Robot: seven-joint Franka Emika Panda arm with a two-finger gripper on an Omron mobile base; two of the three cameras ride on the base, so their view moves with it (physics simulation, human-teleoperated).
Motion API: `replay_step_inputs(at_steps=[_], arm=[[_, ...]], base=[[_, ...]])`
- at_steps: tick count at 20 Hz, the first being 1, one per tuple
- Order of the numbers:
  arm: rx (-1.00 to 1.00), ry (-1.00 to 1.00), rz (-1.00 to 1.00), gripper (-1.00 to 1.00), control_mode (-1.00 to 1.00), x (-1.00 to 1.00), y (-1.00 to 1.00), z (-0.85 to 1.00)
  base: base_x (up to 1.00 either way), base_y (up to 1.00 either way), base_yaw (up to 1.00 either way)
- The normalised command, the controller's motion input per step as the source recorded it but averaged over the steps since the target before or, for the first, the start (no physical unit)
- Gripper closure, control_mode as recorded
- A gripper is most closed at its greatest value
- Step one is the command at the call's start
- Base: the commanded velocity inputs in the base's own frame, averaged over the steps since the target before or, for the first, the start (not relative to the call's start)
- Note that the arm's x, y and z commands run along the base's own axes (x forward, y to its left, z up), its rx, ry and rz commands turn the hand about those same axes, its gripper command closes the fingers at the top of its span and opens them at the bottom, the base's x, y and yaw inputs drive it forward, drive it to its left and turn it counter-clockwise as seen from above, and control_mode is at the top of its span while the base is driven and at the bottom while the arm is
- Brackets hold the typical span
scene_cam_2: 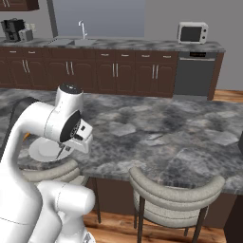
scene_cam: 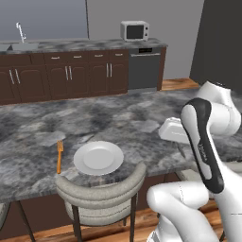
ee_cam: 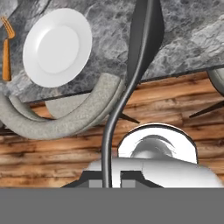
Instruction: Take the fork and place it on the left side of the plate. Then take the spoon and place it on the right side of the plate. Make sure they're directly next to the plate.
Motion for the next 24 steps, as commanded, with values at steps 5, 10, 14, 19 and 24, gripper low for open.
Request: replay_step_inputs(at_steps=[5,10,14,19,24], arm=[[0.00,0.00,0.00,1.00,-1.00,0.54,0.12,-0.26],[0.00,0.00,0.00,1.00,-1.00,0.50,0.23,-0.28],[-0.03,0.00,-0.04,1.00,-1.00,0.40,0.34,-0.29],[-0.06,0.00,-0.07,1.00,-1.00,0.29,0.28,-0.27],[-0.08,0.00,-0.07,1.00,-1.00,0.21,0.05,-0.24]], base=[[0.00,0.00,0.00],[0.00,0.00,0.00],[0.00,0.00,0.00],[0.00,0.00,0.00],[0.00,0.00,0.00]])
